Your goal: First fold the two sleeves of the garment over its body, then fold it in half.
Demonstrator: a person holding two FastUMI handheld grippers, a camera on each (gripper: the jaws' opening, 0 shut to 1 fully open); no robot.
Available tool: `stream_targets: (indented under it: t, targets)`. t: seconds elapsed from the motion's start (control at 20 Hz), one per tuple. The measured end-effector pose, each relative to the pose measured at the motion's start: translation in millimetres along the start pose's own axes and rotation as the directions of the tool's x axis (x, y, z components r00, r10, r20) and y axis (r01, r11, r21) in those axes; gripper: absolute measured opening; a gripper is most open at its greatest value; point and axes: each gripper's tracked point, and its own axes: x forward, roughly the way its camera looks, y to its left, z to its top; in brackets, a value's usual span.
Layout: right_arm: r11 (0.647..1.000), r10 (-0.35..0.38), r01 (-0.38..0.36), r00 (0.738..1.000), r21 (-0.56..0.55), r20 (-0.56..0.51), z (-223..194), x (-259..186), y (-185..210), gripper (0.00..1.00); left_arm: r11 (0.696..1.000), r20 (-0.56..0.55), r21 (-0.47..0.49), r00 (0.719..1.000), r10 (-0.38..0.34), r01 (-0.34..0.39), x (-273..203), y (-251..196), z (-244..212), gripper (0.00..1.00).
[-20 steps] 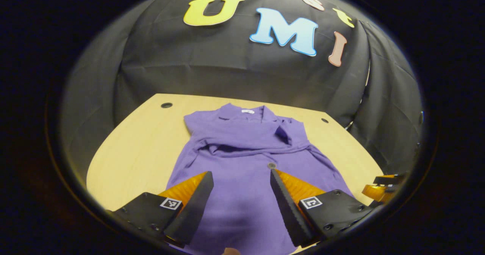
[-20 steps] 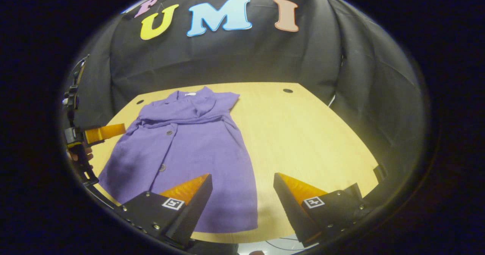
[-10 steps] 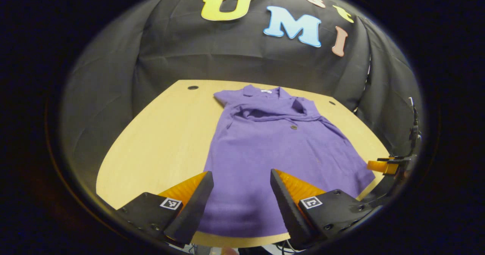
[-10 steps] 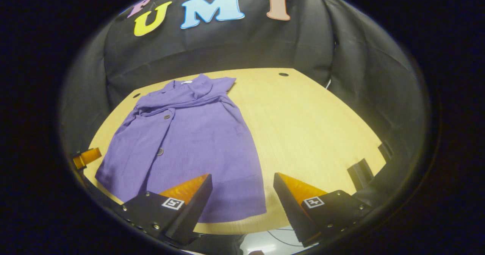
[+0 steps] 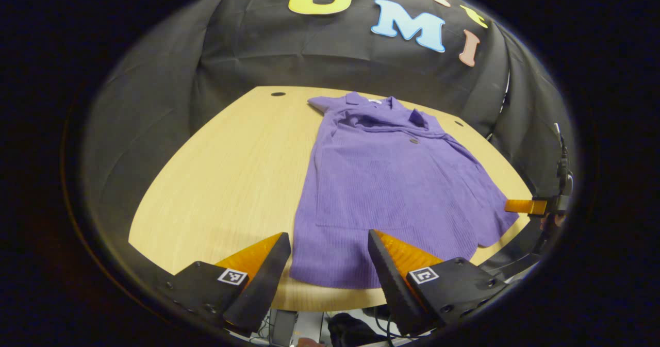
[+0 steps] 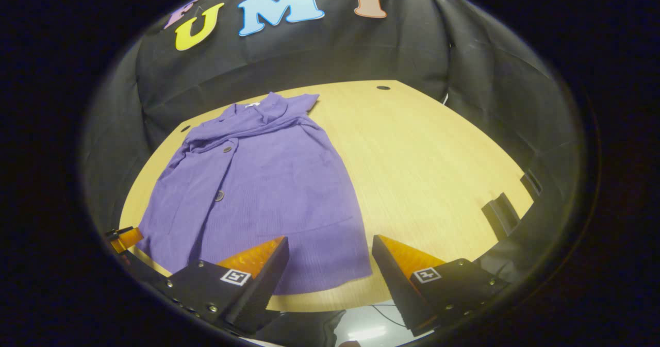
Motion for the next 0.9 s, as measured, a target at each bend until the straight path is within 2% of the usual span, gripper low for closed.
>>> stream_targets:
  t: [0.1, 0.25, 0.45, 0.5, 0.6, 0.7, 0.75, 0.85, 0.9]
  targets:
    - [1.0, 0.004, -0.004, 1.0, 0.001, -0.016, -8, 2, 4, 0.98, 1.0, -0.011, -0.012, 1.0, -0.001, 0.001, 3, -1, -5, 0.98]
    - [1.0, 0.014, -0.015, 0.999, -0.012, -0.038, -18, 6, 17, 0.98, 1.0, -0.011, -0.003, 1.0, 0.005, -0.005, 7, -8, -7, 0.95]
    - [0.996, -0.006, 0.001, 0.998, -0.084, -0.059, -28, 9, 21, 1.0, 0.999, -0.019, 0.041, 0.999, -0.034, 0.035, 12, -28, -10, 0.95]
    - [0.993, -0.021, 0.013, 0.998, -0.116, -0.066, -30, 9, 22, 1.0, 0.997, -0.021, 0.062, 0.999, -0.034, 0.035, 12, -31, -12, 0.99]
    - [0.991, -0.019, 0.009, 0.997, -0.137, -0.069, -31, 10, 29, 1.0, 0.995, -0.026, 0.102, 1.0, -0.011, 0.014, 18, -30, -12, 0.92]
    - [0.991, -0.019, 0.01, 0.998, -0.13, -0.067, -28, 11, 32, 1.0, 0.99, -0.024, 0.141, 1.0, 0.01, -0.007, 21, -27, -11, 0.69]
    - [0.993, -0.023, 0.015, 0.997, -0.114, -0.068, -28, 11, 32, 0.92, 0.988, -0.025, 0.155, 1.0, 0.009, -0.005, 23, -28, -11, 0.6]
    - [0.996, -0.042, 0.037, 0.997, -0.086, -0.065, -24, 15, 24, 0.81, 0.988, -0.023, 0.153, 1.0, 0.007, -0.003, 24, -27, -9, 0.41]
    - [0.997, -0.041, 0.036, 0.997, -0.069, -0.065, -22, 18, 24, 0.67, 0.992, -0.025, 0.129, 1.0, 0.006, -0.002, 25, -28, -8, 0.32]
